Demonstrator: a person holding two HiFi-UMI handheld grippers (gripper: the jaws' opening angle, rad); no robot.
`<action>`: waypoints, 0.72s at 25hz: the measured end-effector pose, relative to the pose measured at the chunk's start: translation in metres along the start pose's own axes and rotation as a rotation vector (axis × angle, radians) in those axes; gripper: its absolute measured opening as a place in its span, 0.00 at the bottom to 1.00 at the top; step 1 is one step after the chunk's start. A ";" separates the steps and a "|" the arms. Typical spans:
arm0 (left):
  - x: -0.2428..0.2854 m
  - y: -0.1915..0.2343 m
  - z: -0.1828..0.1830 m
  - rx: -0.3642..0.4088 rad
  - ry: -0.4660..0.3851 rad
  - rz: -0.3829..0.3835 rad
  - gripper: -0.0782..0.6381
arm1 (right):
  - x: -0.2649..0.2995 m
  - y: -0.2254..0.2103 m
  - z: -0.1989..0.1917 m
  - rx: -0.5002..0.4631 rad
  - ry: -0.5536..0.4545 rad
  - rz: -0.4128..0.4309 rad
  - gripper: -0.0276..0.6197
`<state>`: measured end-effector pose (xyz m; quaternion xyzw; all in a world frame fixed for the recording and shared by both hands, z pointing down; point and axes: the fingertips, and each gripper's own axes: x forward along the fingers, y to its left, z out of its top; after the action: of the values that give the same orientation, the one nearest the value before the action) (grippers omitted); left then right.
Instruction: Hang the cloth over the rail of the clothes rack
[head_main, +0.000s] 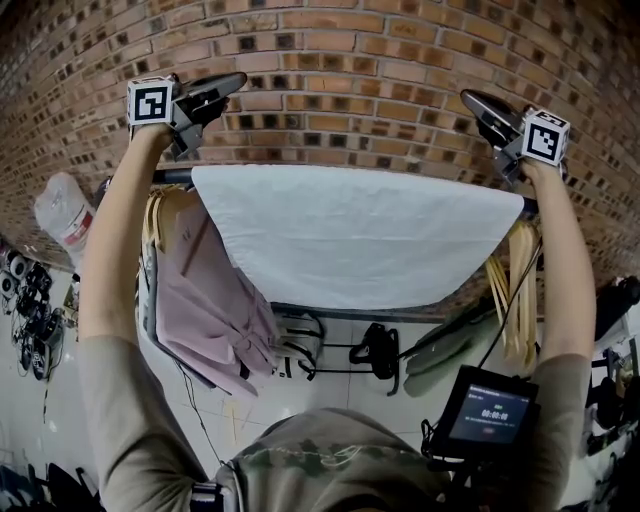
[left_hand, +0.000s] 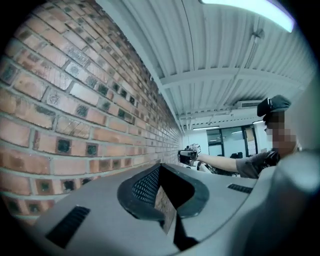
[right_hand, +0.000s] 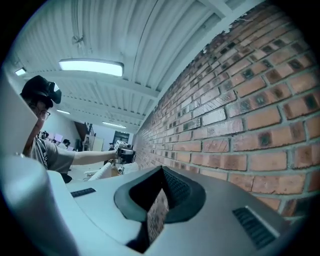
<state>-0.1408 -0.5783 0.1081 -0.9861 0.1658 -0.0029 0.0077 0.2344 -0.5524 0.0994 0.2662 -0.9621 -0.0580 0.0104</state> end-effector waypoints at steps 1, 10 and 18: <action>0.000 -0.009 0.007 0.003 -0.015 -0.026 0.12 | 0.000 0.005 0.003 -0.022 0.012 0.004 0.06; -0.029 -0.070 0.064 0.040 -0.162 -0.109 0.12 | -0.038 0.060 0.069 -0.070 -0.164 -0.070 0.06; -0.048 -0.124 0.055 0.134 -0.097 -0.182 0.12 | -0.061 0.130 0.054 -0.047 -0.140 -0.098 0.06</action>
<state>-0.1447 -0.4444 0.0551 -0.9934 0.0744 0.0330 0.0811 0.2180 -0.4049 0.0614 0.3078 -0.9447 -0.0994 -0.0537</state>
